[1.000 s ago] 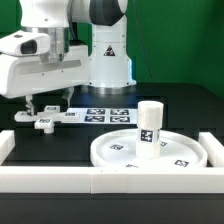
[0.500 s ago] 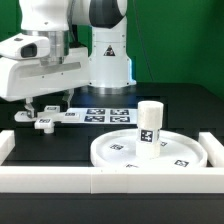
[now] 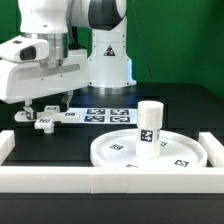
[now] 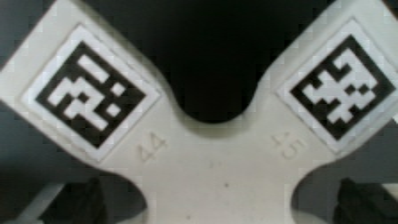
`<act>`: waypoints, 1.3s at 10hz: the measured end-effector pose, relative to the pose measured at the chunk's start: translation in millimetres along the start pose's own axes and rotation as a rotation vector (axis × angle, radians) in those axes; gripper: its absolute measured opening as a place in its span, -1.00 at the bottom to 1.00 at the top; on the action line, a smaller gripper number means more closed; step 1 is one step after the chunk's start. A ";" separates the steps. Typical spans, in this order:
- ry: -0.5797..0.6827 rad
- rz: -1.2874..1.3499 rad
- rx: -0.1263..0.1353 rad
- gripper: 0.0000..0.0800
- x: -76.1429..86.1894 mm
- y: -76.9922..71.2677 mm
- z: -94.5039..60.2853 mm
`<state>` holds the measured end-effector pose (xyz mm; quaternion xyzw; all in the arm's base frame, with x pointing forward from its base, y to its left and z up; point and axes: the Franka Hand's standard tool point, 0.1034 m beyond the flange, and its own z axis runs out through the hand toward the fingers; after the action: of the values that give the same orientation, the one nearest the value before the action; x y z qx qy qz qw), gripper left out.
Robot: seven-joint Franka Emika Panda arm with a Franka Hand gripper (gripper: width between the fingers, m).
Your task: Assemble round table
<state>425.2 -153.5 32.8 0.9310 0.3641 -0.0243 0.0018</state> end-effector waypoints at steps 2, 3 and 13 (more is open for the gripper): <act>-0.005 0.001 0.006 0.62 -2.9 -0.8 3.6; -0.009 0.004 0.010 0.62 -5.1 -1.2 6.1; -0.017 0.004 0.020 0.12 -6.7 -4.0 12.2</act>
Offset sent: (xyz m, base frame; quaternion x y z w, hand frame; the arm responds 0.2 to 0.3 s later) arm 0.0014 -0.0043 -0.0080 0.0024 0.0005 -0.0213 0.9998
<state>417.0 -155.4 20.9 0.9315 0.3621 -0.0357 -0.0042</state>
